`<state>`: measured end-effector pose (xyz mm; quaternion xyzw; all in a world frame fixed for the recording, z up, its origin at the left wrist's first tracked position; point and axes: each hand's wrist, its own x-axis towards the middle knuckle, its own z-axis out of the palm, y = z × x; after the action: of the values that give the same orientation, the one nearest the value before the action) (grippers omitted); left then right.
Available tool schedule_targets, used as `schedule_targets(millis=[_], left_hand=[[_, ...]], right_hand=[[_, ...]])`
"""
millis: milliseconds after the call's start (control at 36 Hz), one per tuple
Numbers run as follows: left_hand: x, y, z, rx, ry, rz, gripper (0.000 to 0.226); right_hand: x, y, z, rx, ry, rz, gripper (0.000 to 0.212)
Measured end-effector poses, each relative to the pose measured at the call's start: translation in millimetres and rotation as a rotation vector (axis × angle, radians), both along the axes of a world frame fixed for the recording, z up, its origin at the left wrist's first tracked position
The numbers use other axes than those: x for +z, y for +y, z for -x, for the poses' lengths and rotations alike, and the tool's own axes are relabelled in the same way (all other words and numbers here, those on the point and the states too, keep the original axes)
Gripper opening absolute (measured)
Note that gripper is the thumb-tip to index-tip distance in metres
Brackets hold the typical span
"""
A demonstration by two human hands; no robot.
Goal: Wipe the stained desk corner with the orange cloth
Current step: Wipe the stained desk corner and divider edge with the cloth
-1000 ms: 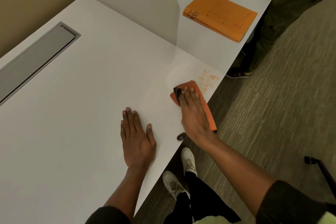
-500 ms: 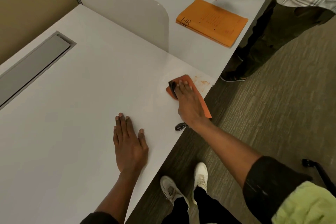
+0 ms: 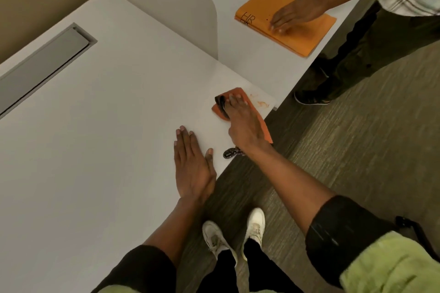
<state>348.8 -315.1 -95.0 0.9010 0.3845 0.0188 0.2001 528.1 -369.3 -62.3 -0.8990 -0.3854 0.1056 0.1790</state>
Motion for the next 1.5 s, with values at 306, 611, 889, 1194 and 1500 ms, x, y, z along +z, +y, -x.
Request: schedule_targets(millis=[306, 611, 889, 1194, 1500], left_hand=[[-1.0, -2.1, -4.3, 0.034, 0.016, -0.017, 0.069], [1.9, -2.7, -4.3, 0.050, 0.042, -0.030, 0.068], [0.5, -2.4, -5.1, 0.049, 0.038, -0.043, 0.068], [-2.2, -4.4, -2.2, 0.056, 0.000, -0.053, 0.067], [-3.3, -4.1, -4.1, 0.058, -0.013, -0.070, 0.066]], right_hand=[[2.9, -64.8, 57.3, 0.097, 0.058, -0.070, 0.081], [-4.7, -25.6, 2.2, 0.093, 0.062, -0.124, 0.079], [0.3, -59.0, 36.1, 0.176, 0.041, -0.078, 0.076], [15.0, 9.1, -5.0, -0.199, -0.032, 0.087, 0.064], [10.7, -1.8, 26.5, 0.111, -0.074, 0.170, 0.058]])
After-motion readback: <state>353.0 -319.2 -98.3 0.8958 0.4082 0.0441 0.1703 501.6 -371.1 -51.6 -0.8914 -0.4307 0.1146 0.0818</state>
